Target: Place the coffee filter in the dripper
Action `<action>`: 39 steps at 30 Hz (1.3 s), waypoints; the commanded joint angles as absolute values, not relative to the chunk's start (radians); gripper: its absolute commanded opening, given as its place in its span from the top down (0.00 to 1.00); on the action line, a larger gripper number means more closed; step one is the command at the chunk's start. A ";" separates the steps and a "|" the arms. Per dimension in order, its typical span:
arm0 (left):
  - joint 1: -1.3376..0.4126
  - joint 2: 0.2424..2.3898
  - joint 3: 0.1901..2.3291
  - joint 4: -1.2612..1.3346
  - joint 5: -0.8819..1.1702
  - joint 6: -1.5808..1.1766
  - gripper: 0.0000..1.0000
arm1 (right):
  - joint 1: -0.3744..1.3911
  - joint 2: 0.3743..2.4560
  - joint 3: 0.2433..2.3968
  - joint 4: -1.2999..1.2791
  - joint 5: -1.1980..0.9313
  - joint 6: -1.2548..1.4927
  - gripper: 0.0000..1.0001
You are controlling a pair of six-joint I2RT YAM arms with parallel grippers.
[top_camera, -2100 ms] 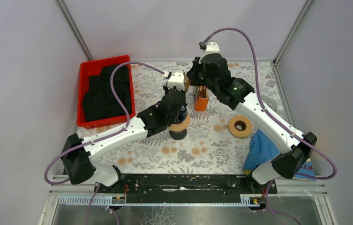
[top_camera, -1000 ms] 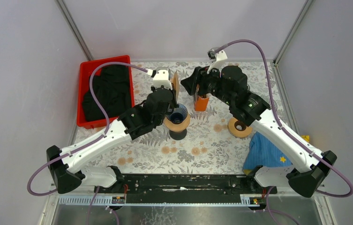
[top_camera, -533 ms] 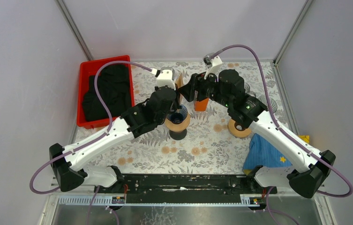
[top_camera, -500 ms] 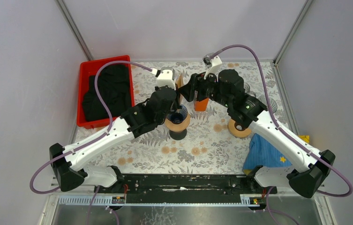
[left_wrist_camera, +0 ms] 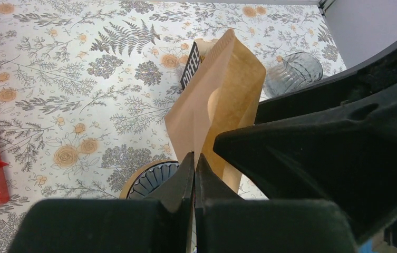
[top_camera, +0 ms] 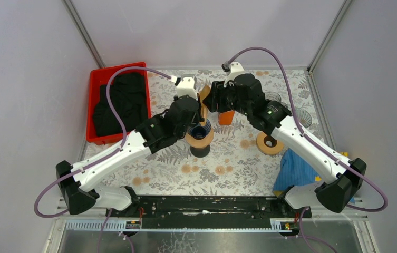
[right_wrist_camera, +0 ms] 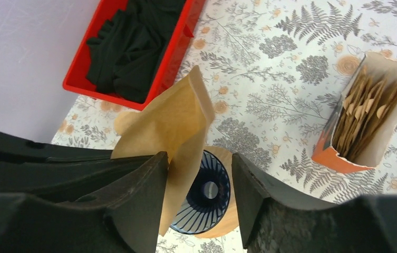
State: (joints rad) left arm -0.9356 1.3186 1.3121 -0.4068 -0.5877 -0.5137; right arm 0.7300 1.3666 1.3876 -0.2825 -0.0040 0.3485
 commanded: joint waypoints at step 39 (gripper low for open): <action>-0.939 1.308 1.368 -0.516 -0.579 -0.619 0.97 | 0.785 1.477 1.640 -0.557 0.110 0.353 0.82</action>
